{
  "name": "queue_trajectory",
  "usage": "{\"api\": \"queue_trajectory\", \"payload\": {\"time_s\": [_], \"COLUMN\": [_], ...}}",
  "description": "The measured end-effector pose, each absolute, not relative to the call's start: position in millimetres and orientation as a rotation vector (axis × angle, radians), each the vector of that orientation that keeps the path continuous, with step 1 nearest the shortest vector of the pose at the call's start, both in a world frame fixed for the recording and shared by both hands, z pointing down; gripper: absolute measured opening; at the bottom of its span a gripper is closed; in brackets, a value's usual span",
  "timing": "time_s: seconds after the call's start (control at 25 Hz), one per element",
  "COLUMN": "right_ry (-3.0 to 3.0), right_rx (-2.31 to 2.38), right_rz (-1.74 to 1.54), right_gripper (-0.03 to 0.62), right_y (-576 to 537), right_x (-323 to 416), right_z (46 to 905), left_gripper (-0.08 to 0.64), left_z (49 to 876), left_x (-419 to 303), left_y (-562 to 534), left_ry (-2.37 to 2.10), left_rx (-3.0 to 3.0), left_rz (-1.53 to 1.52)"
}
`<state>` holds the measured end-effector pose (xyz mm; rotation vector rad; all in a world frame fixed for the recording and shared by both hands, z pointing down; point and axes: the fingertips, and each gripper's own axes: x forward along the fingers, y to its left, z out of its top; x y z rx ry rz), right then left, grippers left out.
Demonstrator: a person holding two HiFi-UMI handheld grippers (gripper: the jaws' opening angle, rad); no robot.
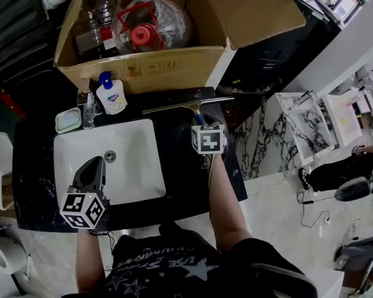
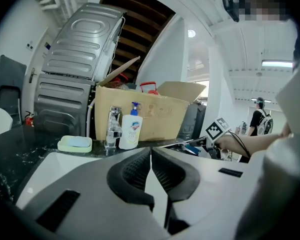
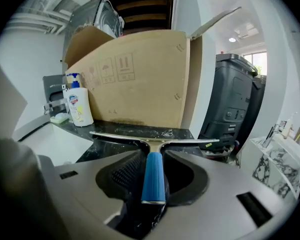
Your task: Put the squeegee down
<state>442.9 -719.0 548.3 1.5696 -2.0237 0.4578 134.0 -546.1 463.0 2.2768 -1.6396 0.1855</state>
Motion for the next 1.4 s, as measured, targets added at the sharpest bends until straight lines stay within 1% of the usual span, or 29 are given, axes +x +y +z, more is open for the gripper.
{"api": "queue_trajectory", "payload": {"time_s": [0.24, 0.28, 0.36, 0.56, 0.96, 1.4], "right_ry": [-2.114, -2.128, -2.144, -2.161, -2.142, -2.061], "right_rx": [1.685, 1.704, 1.743, 1.827, 1.916, 1.982], "right_rz": [0.402, 0.392, 0.372, 0.344, 0.283, 0.268], "right_gripper": [0.140, 0.131, 0.088, 0.064, 0.058, 0.057], "right_y": [-675.2, -666.2, -647.5, -598.1, -508.0, -411.8], "right_x": [438.7, 437.2, 433.2, 416.5, 377.3, 334.6], "right_z": [497.8, 489.2, 474.6, 451.8, 430.0, 434.3], "left_gripper": [0.025, 0.025, 0.026, 0.025, 0.026, 0.025], "left_z": [451.1, 448.5, 443.4, 435.0, 436.9, 442.5], "left_x": [142.3, 143.6, 143.3, 134.0, 104.1, 72.2], "left_y": [-531.2, -528.7, -522.8, -501.2, -454.3, -393.5], "left_ry": [-1.535, -1.514, -1.479, -1.401, -1.265, -1.123], "left_rx": [2.367, 2.388, 2.423, 2.492, 2.571, 2.640], "left_rz": [0.171, 0.173, 0.171, 0.151, 0.133, 0.145]}}
